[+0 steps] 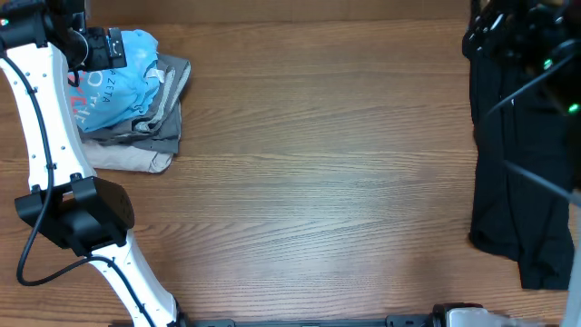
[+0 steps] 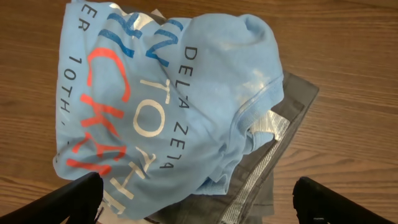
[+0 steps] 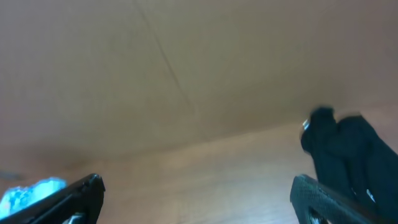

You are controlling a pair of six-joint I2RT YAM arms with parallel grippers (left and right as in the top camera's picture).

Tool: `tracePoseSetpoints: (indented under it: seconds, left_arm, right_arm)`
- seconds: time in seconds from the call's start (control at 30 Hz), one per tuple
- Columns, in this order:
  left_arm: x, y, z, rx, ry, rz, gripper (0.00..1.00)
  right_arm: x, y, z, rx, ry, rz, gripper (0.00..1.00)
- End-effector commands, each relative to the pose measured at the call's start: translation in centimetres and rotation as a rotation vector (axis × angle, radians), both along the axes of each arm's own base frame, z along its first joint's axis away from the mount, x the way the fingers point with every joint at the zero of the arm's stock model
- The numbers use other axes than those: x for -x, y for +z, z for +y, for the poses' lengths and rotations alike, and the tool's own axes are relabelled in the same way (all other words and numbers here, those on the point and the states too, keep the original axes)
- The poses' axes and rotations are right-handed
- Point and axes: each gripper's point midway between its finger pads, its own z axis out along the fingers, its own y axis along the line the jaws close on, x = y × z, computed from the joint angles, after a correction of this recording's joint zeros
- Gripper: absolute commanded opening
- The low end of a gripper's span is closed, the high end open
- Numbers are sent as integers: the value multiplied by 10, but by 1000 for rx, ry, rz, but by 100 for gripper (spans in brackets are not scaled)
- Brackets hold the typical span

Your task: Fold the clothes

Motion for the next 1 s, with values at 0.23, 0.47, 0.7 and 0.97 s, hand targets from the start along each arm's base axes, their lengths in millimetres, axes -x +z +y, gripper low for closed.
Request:
tracePoseSetpoints:
  seconds: [0.23,0.47,0.7,0.97]
  left_arm:
    - [-2,-1,-1,3,-17,-2,100]
    - [-2,-1,-1,3,-17,-2,100]
    - [-2,-1,-1,3,-17,-2,100]
    - [-2,-1,-1,3,-17,-2,100]
  right_arm:
    - [50,-103,-3,-3,-5,-189,100]
    - [91,-187,-18,-2,-56,-310,100]
    - [111,-268,-24,3,-88,-363,100]
    - [117,-297,-27,6,-106,-368,100]
